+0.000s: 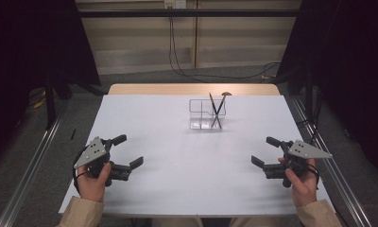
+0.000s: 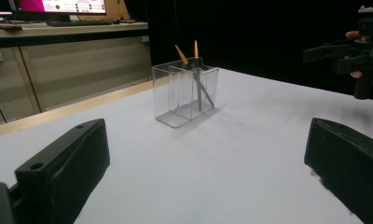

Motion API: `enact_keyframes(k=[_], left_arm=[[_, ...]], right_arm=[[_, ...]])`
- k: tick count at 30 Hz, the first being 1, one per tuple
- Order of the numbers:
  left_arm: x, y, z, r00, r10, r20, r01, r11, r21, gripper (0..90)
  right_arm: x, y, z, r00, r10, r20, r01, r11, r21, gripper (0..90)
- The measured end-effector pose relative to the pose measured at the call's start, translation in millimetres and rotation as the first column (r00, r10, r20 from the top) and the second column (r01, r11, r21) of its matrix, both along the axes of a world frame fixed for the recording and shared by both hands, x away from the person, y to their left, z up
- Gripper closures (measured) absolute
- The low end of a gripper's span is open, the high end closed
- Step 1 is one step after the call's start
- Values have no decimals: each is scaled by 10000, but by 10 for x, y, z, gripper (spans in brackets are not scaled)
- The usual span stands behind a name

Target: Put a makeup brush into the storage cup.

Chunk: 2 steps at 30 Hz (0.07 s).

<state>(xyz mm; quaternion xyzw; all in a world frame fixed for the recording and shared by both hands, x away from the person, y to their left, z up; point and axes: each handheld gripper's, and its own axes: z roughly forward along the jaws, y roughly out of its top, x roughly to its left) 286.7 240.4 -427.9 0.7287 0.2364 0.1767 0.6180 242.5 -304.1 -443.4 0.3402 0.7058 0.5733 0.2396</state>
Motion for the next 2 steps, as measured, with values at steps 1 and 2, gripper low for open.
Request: enact_keyframes(k=[1,2], left_arm=[[-1,0,-1,10000,-14,-7,14,10000,-4,0],[-2,0,-2,10000,-5,-5,5,10000,-1,0]], right_arm=[[1,-1,-2,10000,15,3,-15,10000,-15,50],[1,-2,-4,10000,7,-26,-7,10000,-2,49]])
